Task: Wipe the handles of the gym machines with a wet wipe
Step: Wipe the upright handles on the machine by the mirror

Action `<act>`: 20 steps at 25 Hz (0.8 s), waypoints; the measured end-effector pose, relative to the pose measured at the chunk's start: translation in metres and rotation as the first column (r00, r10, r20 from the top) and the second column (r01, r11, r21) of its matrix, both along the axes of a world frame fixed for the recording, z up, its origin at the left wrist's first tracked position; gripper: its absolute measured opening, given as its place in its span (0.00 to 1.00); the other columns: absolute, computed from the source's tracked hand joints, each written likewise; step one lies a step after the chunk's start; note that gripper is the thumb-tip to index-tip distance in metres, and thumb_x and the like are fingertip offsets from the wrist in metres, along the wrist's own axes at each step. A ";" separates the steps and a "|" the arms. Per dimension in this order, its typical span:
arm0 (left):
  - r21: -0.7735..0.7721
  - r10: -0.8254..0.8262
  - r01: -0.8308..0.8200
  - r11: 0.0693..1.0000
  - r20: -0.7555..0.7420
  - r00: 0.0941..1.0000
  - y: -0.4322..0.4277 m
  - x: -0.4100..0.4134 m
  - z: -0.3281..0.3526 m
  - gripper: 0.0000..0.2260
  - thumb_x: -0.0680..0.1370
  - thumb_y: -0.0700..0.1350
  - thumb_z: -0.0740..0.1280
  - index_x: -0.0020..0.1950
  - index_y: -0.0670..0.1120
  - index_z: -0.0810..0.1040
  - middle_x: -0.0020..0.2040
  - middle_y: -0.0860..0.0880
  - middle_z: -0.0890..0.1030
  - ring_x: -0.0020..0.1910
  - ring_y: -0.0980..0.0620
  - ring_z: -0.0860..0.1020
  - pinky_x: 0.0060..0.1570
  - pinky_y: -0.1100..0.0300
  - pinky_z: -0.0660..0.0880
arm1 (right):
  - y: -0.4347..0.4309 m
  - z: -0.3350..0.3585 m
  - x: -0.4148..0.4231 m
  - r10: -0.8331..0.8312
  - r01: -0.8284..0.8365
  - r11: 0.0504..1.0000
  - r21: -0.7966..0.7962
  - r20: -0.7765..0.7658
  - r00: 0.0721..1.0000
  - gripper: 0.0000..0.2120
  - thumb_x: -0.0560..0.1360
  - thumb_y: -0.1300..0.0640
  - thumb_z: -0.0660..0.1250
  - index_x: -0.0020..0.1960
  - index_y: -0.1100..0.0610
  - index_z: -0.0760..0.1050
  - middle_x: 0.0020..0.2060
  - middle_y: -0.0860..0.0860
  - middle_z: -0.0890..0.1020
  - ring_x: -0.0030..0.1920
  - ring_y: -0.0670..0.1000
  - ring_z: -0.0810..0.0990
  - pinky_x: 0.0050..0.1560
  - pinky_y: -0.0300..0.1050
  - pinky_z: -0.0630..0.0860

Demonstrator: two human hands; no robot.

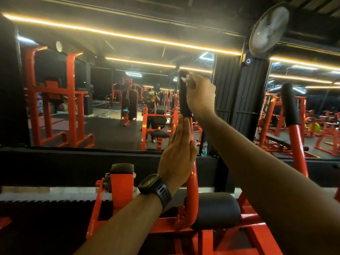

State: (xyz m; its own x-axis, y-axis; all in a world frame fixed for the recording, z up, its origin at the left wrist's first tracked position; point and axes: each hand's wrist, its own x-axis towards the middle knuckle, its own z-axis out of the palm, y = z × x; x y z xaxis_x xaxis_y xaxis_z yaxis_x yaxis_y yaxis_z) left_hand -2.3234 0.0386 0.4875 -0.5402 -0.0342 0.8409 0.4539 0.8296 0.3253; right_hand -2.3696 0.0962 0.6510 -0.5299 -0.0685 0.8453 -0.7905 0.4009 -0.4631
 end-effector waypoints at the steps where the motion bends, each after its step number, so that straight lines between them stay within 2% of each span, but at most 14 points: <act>1: -0.004 0.002 -0.002 1.000 -0.009 1.000 -0.001 0.000 0.000 0.31 0.80 0.64 0.40 0.78 0.52 0.35 0.78 0.55 0.38 0.78 0.53 0.49 0.74 0.57 0.57 | 0.001 0.001 0.001 0.033 -0.033 0.999 -0.018 0.017 0.999 0.10 0.85 0.58 0.57 0.48 0.56 0.74 0.36 0.46 0.75 0.32 0.40 0.76 0.28 0.28 0.72; 3: -0.004 0.000 0.000 1.000 -0.023 1.000 -0.001 -0.002 -0.001 0.32 0.80 0.66 0.38 0.79 0.52 0.35 0.79 0.55 0.37 0.77 0.54 0.48 0.75 0.56 0.54 | 0.006 0.000 0.001 0.100 -0.094 0.993 -0.072 0.088 0.991 0.11 0.84 0.58 0.59 0.47 0.59 0.76 0.35 0.48 0.75 0.28 0.35 0.75 0.25 0.26 0.68; 6: -0.002 0.001 -0.001 1.000 -0.026 1.000 -0.002 -0.003 -0.004 0.29 0.82 0.63 0.41 0.79 0.53 0.35 0.79 0.56 0.37 0.79 0.51 0.52 0.73 0.48 0.67 | 0.015 -0.016 0.002 0.156 -0.142 0.985 -0.097 0.149 0.976 0.11 0.84 0.59 0.59 0.47 0.60 0.75 0.34 0.48 0.74 0.24 0.32 0.73 0.25 0.26 0.67; 8: 0.004 -0.003 0.004 1.000 -0.031 1.000 -0.002 -0.003 -0.003 0.29 0.82 0.62 0.42 0.79 0.53 0.35 0.79 0.56 0.36 0.80 0.52 0.50 0.73 0.47 0.68 | 0.013 -0.017 0.005 0.205 -0.183 0.973 -0.142 0.159 0.966 0.14 0.84 0.60 0.58 0.40 0.58 0.73 0.33 0.48 0.73 0.24 0.33 0.73 0.26 0.28 0.69; 10: 0.002 -0.002 0.002 1.000 -0.021 1.000 -0.001 -0.002 -0.002 0.30 0.82 0.63 0.41 0.78 0.53 0.35 0.79 0.55 0.36 0.79 0.54 0.48 0.75 0.47 0.65 | 0.015 -0.015 0.006 0.317 -0.265 0.933 -0.243 0.204 0.926 0.15 0.84 0.61 0.58 0.39 0.57 0.72 0.34 0.50 0.74 0.26 0.34 0.75 0.31 0.31 0.73; 12: 0.006 0.003 -0.003 1.000 -0.018 1.000 0.001 -0.001 -0.002 0.29 0.82 0.62 0.42 0.78 0.54 0.35 0.79 0.56 0.37 0.79 0.54 0.48 0.74 0.48 0.66 | 0.021 -0.019 0.002 0.463 -0.366 0.868 -0.336 0.278 0.842 0.13 0.84 0.60 0.57 0.45 0.62 0.75 0.39 0.52 0.78 0.32 0.39 0.80 0.36 0.35 0.77; 14: 0.016 -0.003 0.003 1.000 -0.020 1.000 0.001 0.001 -0.001 0.29 0.81 0.61 0.43 0.78 0.54 0.36 0.80 0.55 0.38 0.79 0.55 0.47 0.75 0.50 0.65 | 0.024 -0.028 0.000 0.564 -0.425 0.813 -0.398 0.357 0.745 0.12 0.84 0.60 0.56 0.49 0.65 0.76 0.41 0.54 0.79 0.34 0.43 0.81 0.36 0.36 0.78; 17: 0.011 0.009 -0.009 1.000 -0.011 1.000 0.001 -0.001 0.000 0.29 0.81 0.62 0.42 0.78 0.53 0.37 0.80 0.55 0.38 0.79 0.55 0.46 0.77 0.51 0.61 | 0.024 -0.031 -0.002 0.591 -0.432 0.791 -0.434 0.356 0.724 0.13 0.84 0.59 0.56 0.50 0.64 0.77 0.42 0.54 0.80 0.40 0.47 0.82 0.41 0.41 0.81; 20: 0.012 -0.002 0.003 1.000 -0.010 1.000 0.001 0.001 0.000 0.28 0.81 0.60 0.43 0.78 0.55 0.36 0.79 0.57 0.37 0.80 0.55 0.48 0.75 0.49 0.65 | 0.028 -0.043 -0.001 0.654 -0.478 0.742 -0.470 0.354 0.669 0.13 0.85 0.57 0.56 0.52 0.62 0.78 0.44 0.55 0.81 0.42 0.49 0.82 0.42 0.40 0.81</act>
